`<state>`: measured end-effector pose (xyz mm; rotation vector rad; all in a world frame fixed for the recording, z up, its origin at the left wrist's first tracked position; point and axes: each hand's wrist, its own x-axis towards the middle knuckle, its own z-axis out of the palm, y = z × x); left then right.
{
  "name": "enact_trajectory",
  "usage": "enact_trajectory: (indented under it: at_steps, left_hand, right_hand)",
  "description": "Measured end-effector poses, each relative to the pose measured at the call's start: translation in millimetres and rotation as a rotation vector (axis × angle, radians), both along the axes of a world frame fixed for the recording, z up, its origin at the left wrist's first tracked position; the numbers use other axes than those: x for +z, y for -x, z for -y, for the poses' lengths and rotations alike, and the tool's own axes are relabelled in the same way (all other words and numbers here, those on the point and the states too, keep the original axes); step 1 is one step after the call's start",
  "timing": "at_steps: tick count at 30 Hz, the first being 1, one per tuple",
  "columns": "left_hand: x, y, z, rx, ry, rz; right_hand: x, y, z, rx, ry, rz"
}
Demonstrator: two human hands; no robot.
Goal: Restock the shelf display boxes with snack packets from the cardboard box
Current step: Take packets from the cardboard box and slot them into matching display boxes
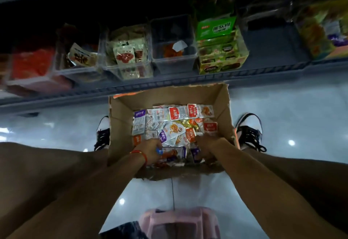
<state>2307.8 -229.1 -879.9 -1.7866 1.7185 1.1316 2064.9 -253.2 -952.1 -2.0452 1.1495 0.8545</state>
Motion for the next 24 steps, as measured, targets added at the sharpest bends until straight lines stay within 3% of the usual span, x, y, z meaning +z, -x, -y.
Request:
enact_trajectory:
  at_steps: [2,5,9,15,24]
  left_hand:
    - [-9.0,1.2,-3.2,-0.032,-0.041,0.001]
    - [-20.8,8.8,-11.4,-0.084,-0.086,0.006]
    - [-31.1,10.3,-20.5,-0.023,-0.068,0.022]
    - [-27.9,-18.9,-6.0,0.049,-0.054,0.021]
    - [-9.7,-28.7,-13.8,0.006,-0.086,-0.019]
  right_hand:
    - [-1.6,-6.0,-5.9,-0.184,-0.082,-0.007]
    - [-6.3,-23.3,-19.1,-0.242,-0.080,0.093]
    - [-10.2,-61.6,-31.8,-0.177,-0.156,0.183]
    - [-12.2,-85.1,-24.4,-0.114,0.021,0.221]
    - [20.0,-71.9,-12.4,-0.155,0.066,0.327]
